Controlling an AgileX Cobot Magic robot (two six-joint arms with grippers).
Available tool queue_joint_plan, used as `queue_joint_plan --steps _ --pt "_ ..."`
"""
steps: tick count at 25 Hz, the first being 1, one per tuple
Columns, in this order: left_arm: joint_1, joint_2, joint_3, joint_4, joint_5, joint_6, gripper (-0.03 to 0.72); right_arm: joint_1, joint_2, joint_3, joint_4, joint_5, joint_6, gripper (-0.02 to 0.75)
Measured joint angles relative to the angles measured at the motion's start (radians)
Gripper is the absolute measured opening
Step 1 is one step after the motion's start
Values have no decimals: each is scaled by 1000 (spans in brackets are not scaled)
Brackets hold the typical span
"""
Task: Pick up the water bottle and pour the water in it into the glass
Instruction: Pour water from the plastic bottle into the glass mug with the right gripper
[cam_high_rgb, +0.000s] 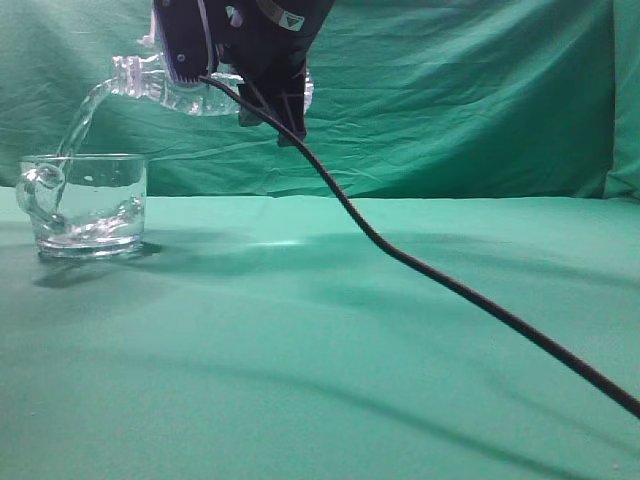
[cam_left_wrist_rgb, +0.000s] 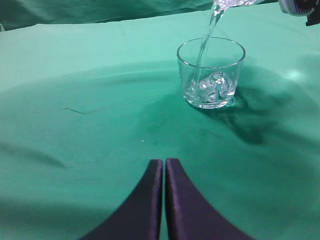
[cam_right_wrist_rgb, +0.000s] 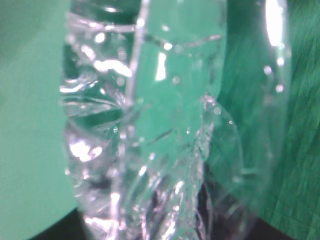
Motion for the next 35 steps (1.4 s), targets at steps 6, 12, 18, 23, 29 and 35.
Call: queue_joint_plan --steps 6,12,18,23,29,35 --pt "0 0 0 0 0 0 0 0 0 0 0 11 2 299" --pt "0 0 0 0 0 0 0 0 0 0 0 13 71 299" --pt "0 0 0 0 0 0 0 0 0 0 2 8 172 299" --pt "0 0 0 0 0 0 0 0 0 0 44 -14 335 299" --pt "0 0 0 0 0 0 0 0 0 0 140 -24 579 299" --pt "0 0 0 0 0 0 0 0 -55 2 336 -29 754 299"
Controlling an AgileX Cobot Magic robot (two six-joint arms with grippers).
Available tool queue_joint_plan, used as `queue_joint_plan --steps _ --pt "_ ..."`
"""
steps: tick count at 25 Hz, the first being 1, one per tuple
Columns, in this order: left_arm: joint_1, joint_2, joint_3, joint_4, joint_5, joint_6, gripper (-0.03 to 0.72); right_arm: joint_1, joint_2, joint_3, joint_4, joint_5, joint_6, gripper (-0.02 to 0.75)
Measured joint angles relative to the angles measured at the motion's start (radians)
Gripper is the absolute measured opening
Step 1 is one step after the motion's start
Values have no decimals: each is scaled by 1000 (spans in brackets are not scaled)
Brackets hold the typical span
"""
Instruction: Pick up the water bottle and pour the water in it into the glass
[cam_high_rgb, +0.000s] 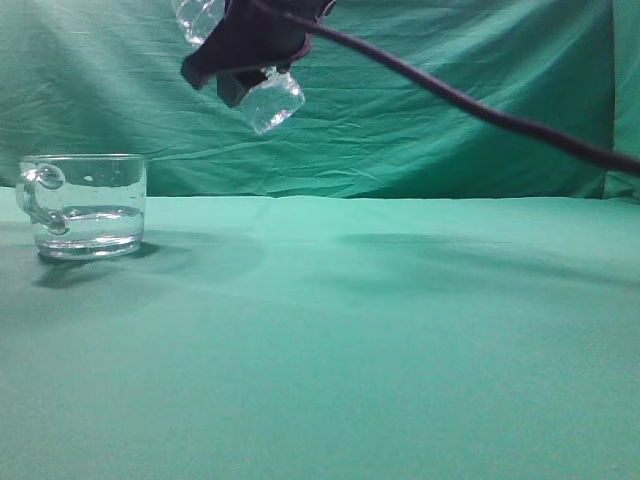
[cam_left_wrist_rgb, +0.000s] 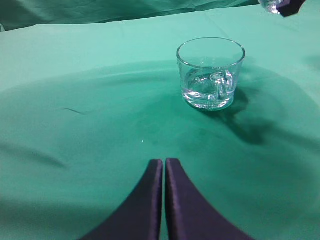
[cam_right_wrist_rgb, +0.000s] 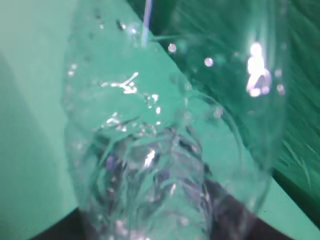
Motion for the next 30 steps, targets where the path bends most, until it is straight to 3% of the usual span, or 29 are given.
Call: queue_joint_plan --steps 6,11,16,20,24,30 --pt "0 0 0 0 0 0 0 0 -111 11 224 15 -13 299" --pt "0 0 0 0 0 0 0 -10 -223 117 370 24 -97 299" --pt "0 0 0 0 0 0 0 -24 -347 308 455 -24 -116 299" --pt "0 0 0 0 0 0 0 -28 -436 471 460 -164 -116 299" --pt "0 0 0 0 0 0 0 -102 -493 599 449 -370 -74 299" --pt "0 0 0 0 0 0 0 -329 -504 742 427 -673 -11 299"
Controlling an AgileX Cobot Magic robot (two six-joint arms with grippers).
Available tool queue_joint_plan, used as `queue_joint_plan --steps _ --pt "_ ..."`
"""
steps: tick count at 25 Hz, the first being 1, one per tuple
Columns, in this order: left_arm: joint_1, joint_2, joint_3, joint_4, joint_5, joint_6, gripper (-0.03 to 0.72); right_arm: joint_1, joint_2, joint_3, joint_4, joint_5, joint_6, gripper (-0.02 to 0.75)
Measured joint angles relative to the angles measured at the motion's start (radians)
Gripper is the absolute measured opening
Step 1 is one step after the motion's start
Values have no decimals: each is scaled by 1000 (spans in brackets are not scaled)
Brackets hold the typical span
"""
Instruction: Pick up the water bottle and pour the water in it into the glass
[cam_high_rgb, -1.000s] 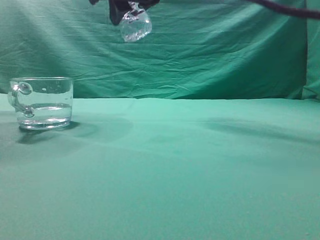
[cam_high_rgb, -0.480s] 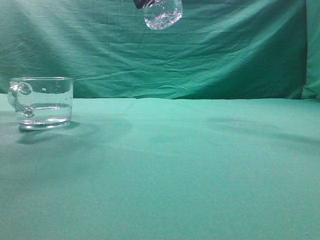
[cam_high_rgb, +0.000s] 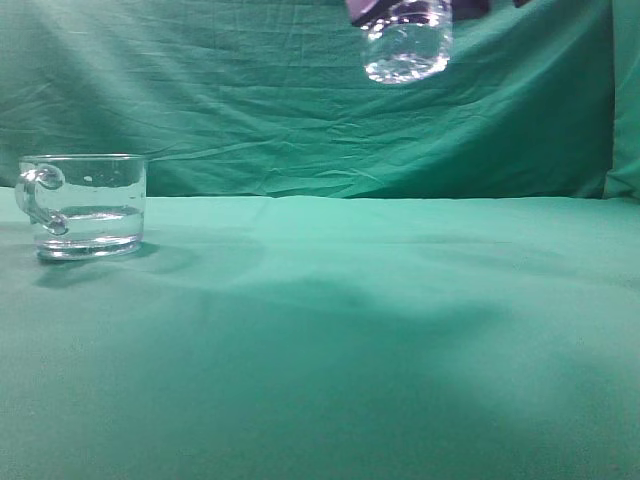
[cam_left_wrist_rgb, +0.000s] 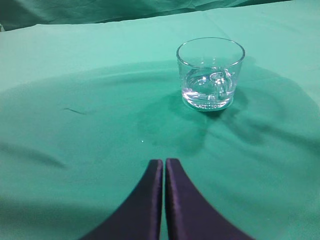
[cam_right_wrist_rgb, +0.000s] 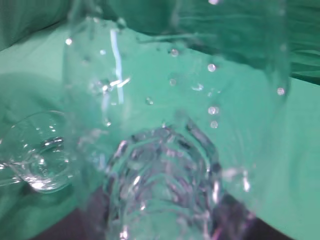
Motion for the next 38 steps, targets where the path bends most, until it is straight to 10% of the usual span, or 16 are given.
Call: queue_joint_plan --steps 13,38 --pt "0 0 0 0 0 0 0 -279 90 160 -4 -339 -265 299" --pt "0 0 0 0 0 0 0 -292 455 164 178 -703 -524 299"
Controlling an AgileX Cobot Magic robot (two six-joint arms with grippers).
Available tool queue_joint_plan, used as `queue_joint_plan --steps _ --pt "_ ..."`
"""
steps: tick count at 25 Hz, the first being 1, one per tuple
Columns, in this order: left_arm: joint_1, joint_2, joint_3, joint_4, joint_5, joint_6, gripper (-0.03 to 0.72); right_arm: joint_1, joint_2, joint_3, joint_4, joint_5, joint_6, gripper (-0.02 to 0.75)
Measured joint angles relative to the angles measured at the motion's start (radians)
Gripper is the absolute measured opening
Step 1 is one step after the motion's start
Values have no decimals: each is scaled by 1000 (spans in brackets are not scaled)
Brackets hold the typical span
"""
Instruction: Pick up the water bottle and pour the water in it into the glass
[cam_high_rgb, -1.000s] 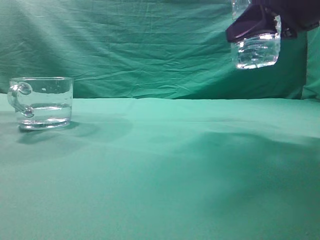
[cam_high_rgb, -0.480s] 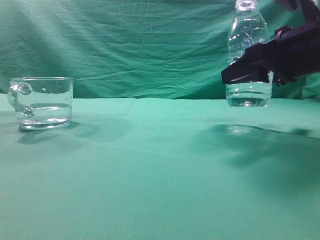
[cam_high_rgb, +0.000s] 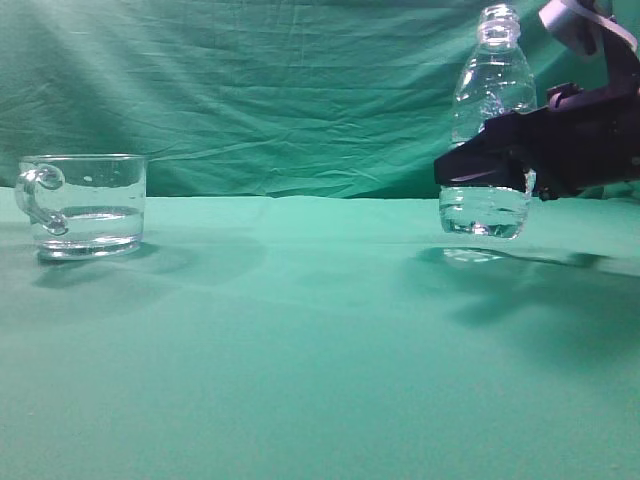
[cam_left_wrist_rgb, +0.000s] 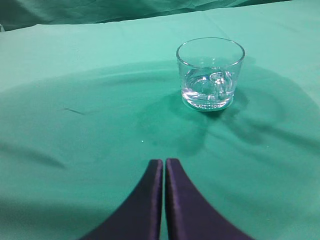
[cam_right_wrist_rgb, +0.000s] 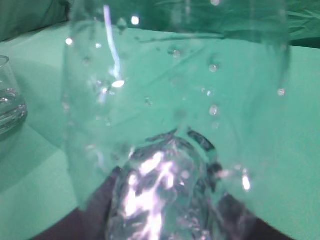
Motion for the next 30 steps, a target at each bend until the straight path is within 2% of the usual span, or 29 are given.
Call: queue_joint_plan --steps 6,13,15,19,21,30 --pt "0 0 0 0 0 0 0 0 2 0 0 42 -2 299" --pt "0 0 0 0 0 0 0 0 2 0 0 46 -2 560" --pt "0 0 0 0 0 0 0 0 2 0 0 46 -2 614" --pt "0 0 0 0 0 0 0 0 -55 0 -3 50 6 599" --pt "0 0 0 0 0 0 0 0 -107 0 -6 54 19 625" --pt "0 0 0 0 0 0 0 0 -458 0 -13 154 52 625"
